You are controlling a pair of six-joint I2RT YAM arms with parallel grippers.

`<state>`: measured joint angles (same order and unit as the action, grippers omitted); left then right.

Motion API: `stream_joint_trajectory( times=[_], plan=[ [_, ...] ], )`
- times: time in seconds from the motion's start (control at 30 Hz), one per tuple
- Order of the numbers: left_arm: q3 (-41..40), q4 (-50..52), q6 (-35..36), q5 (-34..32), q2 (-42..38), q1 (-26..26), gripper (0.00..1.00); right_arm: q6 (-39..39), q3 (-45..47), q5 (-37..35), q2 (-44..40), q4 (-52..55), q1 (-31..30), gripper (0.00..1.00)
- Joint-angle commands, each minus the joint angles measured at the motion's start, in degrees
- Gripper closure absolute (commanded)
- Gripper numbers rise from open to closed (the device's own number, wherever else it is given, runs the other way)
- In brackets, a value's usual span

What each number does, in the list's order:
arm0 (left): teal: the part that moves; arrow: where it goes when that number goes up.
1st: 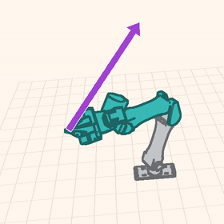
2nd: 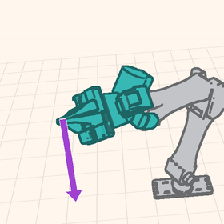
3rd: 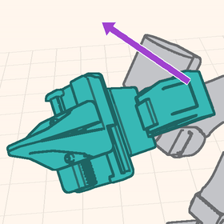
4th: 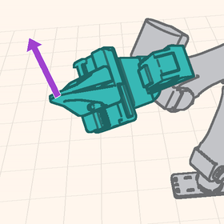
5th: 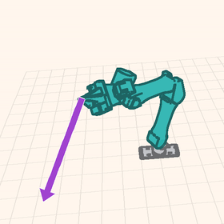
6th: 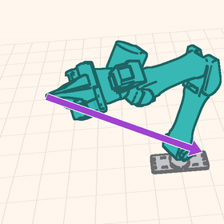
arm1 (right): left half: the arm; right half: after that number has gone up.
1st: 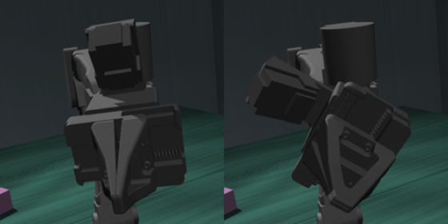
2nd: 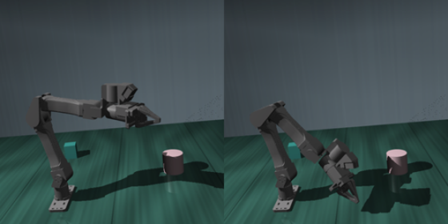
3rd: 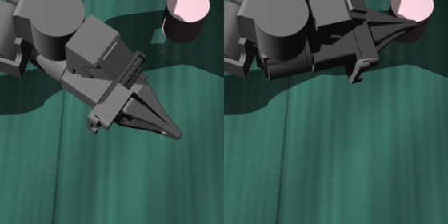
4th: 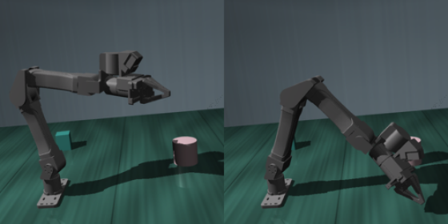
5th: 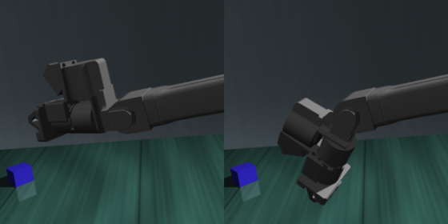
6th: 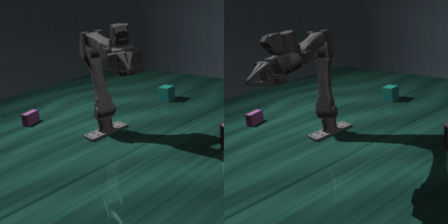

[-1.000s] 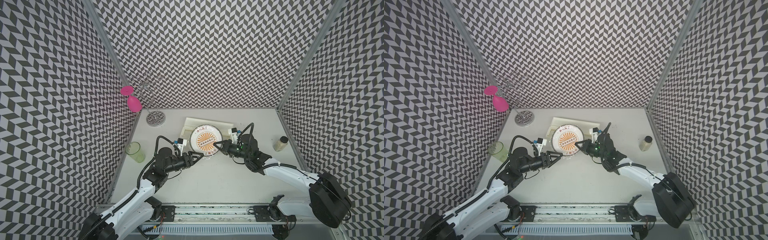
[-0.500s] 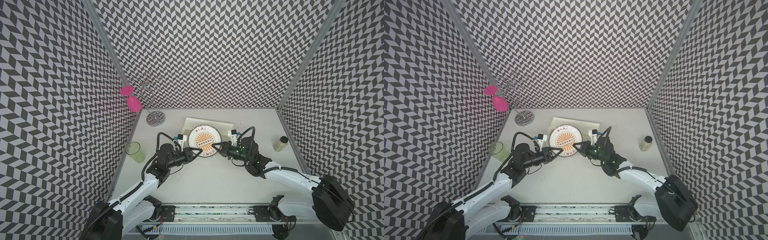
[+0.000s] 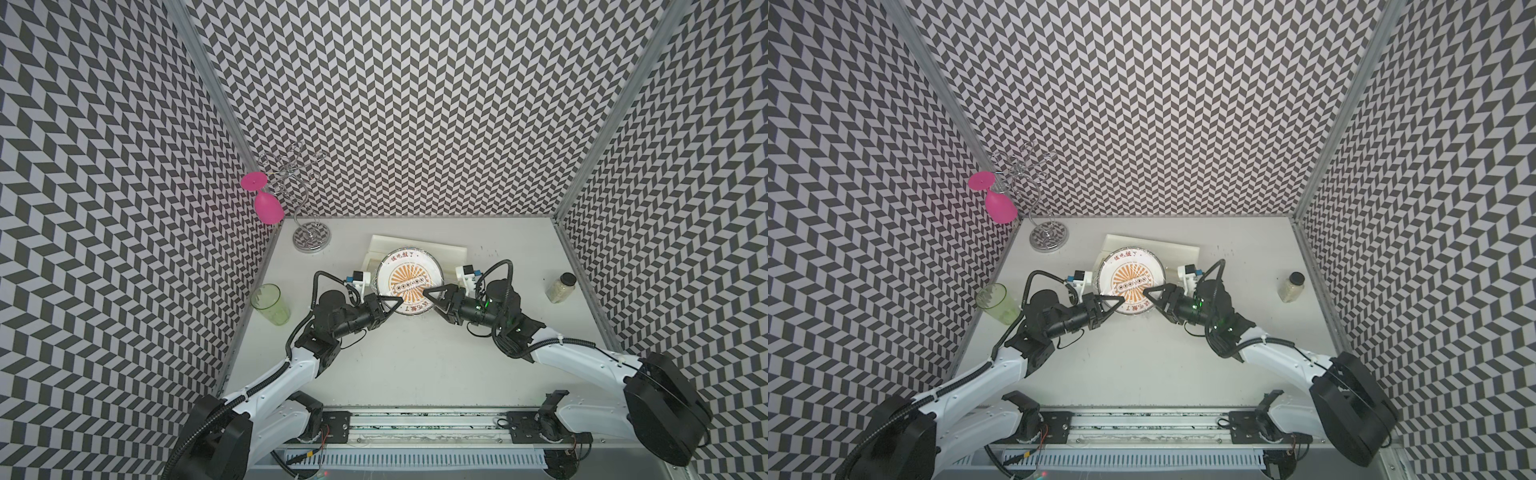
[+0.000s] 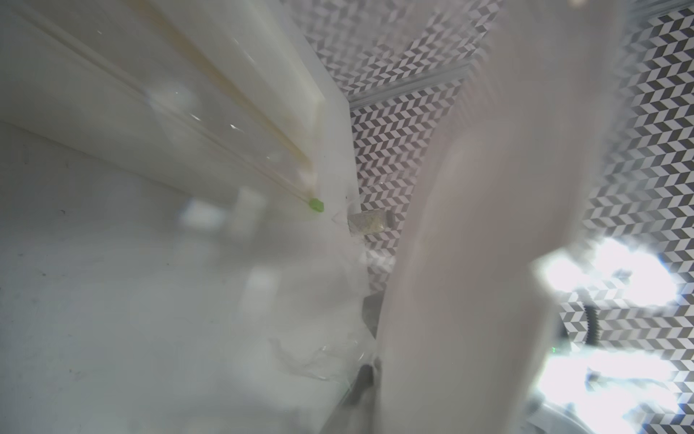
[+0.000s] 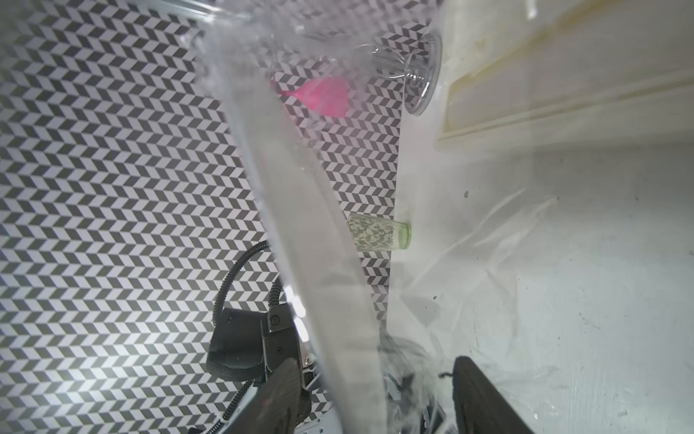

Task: Wrap the plate with plastic wrap
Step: Cover the plate with plastic wrap.

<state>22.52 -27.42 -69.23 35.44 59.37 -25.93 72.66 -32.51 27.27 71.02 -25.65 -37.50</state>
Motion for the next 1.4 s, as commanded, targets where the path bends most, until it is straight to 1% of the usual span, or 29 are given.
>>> stream_joint_trajectory(
  times=[0.0,0.07,0.2,0.3,0.37,0.43,0.63,0.7,0.8,0.83,0.93,0.97,1.13,1.23,1.3,1.37],
  plan=[
    [-0.5,-6.1,-1.2,-1.6,-0.3,0.4,1.00,1.5,1.6,1.3,-3.0,4.2,0.4,0.25],
    [-0.9,-6.7,-1.2,-2.1,0.5,0.5,1.00,2.2,2.6,1.5,-3.9,5.8,-0.5,0.22],
    [-0.8,-7.1,-0.5,-2.4,1.8,0.4,1.00,2.5,2.7,0.3,-4.5,8.2,-2.5,0.21],
    [-0.6,-6.4,0.2,-2.9,1.9,-0.1,1.00,4.0,2.7,0.8,-3.7,4.1,-3.0,0.28],
    [-0.7,-6.1,0.4,-3.1,1.9,-0.7,1.00,4.4,1.5,1.0,-1.8,1.7,-3.3,0.34],
    [-0.9,-5.9,0.2,-3.3,1.7,-1.3,1.00,4.9,0.6,1.3,0.6,-1.9,-3.4,0.38],
    [-1.5,-5.4,-2.1,-3.0,0.8,-3.6,1.00,5.8,-3.4,3.0,9.1,-13.5,-3.5,0.41],
    [-1.2,-3.3,-1.4,-2.4,0.7,-4.1,1.00,4.7,-4.6,3.0,9.9,-14.9,-3.5,0.40],
    [-2.5,-3.3,-2.3,-1.5,0.1,-4.1,1.00,2.3,-4.1,1.8,9.7,-16.4,-3.5,0.32],
    [-2.8,-3.3,-2.5,-1.2,0.0,-4.1,1.00,2.5,-3.2,2.0,9.8,-18.5,-3.5,0.30],
    [-3.0,-3.1,-2.1,-0.8,0.4,-4.1,1.00,3.8,-0.6,3.7,11.0,-24.8,-3.5,0.29],
    [-3.1,-3.2,-2.0,-0.4,0.6,-4.1,1.00,4.1,0.1,4.1,11.3,-25.6,-3.5,0.33],
    [-3.8,-3.3,-1.7,0.7,1.5,-4.0,1.00,3.8,2.8,2.5,10.9,-26.4,-3.5,0.78],
    [-3.8,-2.9,-1.2,1.3,1.8,-3.6,1.00,3.7,3.7,2.7,10.9,-26.5,-3.5,0.90],
    [-3.7,-2.6,-0.6,1.8,1.8,-3.1,1.00,4.0,4.7,3.0,10.7,-27.1,-3.5,0.93],
    [-3.7,-1.9,0.2,2.6,2.1,-2.6,1.00,4.2,6.1,3.2,10.4,-27.4,-3.5,0.92]
  ],
)
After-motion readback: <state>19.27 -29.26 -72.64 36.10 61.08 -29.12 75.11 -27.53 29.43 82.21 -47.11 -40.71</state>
